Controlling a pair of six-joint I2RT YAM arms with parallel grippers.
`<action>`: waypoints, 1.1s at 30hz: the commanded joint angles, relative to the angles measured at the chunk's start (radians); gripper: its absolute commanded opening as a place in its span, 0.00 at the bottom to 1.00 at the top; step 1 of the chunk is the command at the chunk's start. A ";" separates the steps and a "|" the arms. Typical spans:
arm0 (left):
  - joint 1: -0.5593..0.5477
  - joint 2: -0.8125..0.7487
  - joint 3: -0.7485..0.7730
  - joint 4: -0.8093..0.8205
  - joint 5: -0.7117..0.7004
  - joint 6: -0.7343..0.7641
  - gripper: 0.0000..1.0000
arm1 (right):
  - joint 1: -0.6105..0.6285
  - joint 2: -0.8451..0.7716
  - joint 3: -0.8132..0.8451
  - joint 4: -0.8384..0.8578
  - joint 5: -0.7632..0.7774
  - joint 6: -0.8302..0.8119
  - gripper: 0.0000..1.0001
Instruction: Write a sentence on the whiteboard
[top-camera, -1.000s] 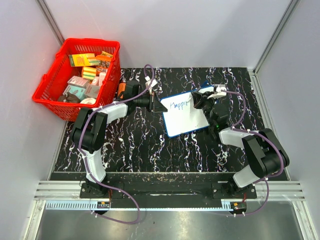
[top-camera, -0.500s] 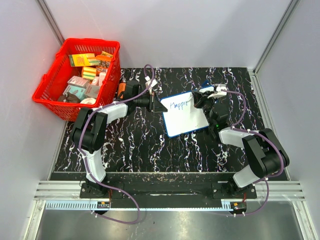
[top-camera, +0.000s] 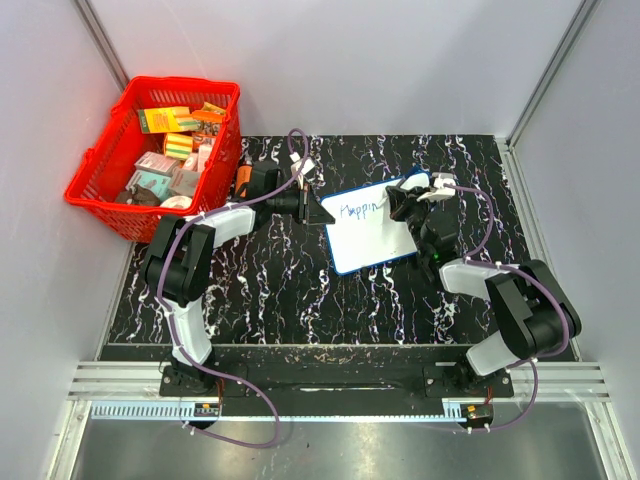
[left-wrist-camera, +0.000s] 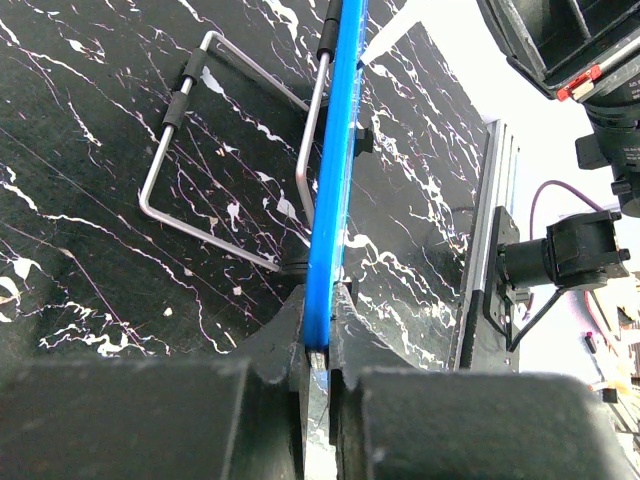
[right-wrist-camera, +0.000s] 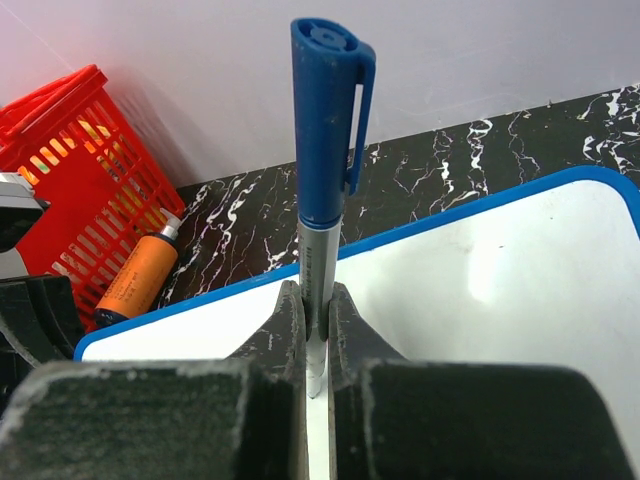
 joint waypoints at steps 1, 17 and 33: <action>-0.016 0.003 -0.020 -0.070 -0.125 0.128 0.00 | -0.004 -0.040 -0.011 -0.003 0.023 -0.020 0.00; -0.019 -0.002 -0.037 -0.053 -0.127 0.125 0.00 | -0.004 -0.064 0.037 -0.026 0.038 -0.023 0.00; -0.019 0.003 -0.033 -0.057 -0.127 0.127 0.00 | -0.004 -0.022 0.049 -0.034 0.052 -0.006 0.00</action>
